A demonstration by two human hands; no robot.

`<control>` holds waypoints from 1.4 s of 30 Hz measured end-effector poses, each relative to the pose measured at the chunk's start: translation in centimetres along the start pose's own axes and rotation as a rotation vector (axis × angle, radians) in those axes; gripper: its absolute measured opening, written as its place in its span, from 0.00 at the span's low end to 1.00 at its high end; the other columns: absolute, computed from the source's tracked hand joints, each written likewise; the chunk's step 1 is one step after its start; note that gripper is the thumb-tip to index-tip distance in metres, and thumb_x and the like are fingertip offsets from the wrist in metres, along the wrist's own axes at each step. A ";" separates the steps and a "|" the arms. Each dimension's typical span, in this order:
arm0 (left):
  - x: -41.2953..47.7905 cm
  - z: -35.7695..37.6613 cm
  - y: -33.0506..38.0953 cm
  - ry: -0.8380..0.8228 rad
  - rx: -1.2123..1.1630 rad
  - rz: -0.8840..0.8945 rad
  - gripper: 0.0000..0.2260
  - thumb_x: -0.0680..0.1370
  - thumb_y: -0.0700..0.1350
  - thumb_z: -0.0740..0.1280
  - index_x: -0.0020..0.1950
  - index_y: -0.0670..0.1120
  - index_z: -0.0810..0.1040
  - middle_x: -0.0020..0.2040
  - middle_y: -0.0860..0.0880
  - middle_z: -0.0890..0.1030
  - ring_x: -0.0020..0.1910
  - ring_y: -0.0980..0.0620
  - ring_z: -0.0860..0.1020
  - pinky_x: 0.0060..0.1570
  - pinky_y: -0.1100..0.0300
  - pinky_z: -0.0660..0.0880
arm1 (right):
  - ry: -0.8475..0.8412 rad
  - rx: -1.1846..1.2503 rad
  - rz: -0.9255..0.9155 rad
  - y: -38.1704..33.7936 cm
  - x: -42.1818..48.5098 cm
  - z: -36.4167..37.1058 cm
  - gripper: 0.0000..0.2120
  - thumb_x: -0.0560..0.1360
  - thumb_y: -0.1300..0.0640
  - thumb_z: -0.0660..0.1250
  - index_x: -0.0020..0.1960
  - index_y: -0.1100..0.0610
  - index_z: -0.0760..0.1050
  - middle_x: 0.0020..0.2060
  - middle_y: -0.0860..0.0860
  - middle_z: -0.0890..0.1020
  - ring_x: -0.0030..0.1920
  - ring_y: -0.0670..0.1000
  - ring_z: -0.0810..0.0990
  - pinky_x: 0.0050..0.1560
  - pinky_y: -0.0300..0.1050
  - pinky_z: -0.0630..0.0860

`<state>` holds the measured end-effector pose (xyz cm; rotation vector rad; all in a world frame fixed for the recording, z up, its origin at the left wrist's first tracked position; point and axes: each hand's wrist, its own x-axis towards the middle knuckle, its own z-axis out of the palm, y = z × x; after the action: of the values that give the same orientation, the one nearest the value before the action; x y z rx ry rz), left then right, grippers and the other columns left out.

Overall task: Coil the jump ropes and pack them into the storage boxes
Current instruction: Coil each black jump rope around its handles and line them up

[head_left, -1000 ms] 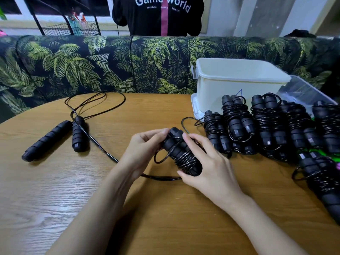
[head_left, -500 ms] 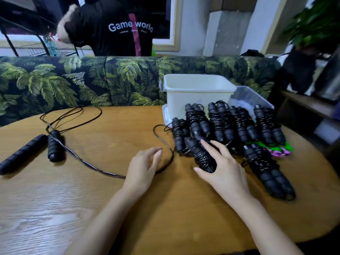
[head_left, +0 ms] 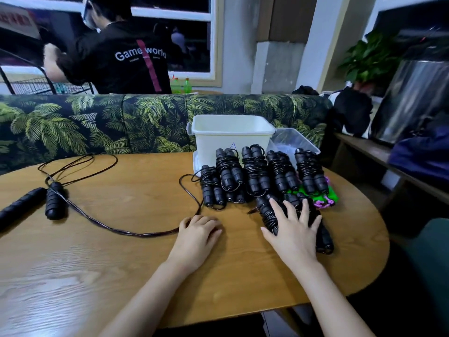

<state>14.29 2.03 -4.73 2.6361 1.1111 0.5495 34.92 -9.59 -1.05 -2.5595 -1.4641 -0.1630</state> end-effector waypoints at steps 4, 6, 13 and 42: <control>-0.2 -0.4 0.1 0.042 -0.030 -0.017 0.14 0.84 0.53 0.57 0.65 0.54 0.77 0.66 0.57 0.75 0.68 0.53 0.68 0.73 0.50 0.56 | 0.007 0.004 -0.032 -0.6 -0.3 -0.6 0.39 0.76 0.29 0.53 0.80 0.43 0.46 0.80 0.52 0.52 0.79 0.64 0.42 0.72 0.72 0.44; -0.4 -0.9 0.0 0.081 -0.058 -0.051 0.13 0.84 0.52 0.58 0.64 0.53 0.78 0.66 0.57 0.76 0.67 0.53 0.69 0.71 0.52 0.56 | 0.091 0.055 -0.099 -1.4 -0.9 -1.0 0.35 0.78 0.33 0.56 0.80 0.45 0.54 0.79 0.51 0.58 0.79 0.62 0.48 0.74 0.70 0.45; -3.6 -3.9 -2.6 0.127 -0.024 -0.111 0.12 0.83 0.51 0.59 0.63 0.55 0.78 0.64 0.58 0.77 0.65 0.53 0.70 0.69 0.52 0.58 | 0.206 0.199 -0.372 -8.0 -2.1 -1.6 0.24 0.79 0.44 0.64 0.73 0.49 0.69 0.70 0.49 0.73 0.74 0.57 0.65 0.75 0.62 0.58; -4.6 -16.1 -30.2 0.114 0.308 -0.946 0.26 0.71 0.71 0.60 0.54 0.51 0.74 0.72 0.48 0.65 0.69 0.37 0.64 0.67 0.36 0.55 | -0.019 0.614 -0.567 -40.8 12.2 6.4 0.03 0.80 0.62 0.64 0.53 0.57 0.74 0.48 0.53 0.81 0.44 0.55 0.80 0.42 0.51 0.78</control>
<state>-14.77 20.51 -1.79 1.9198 2.3840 0.3263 5.98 22.26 -0.58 -1.6404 -1.8516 0.2072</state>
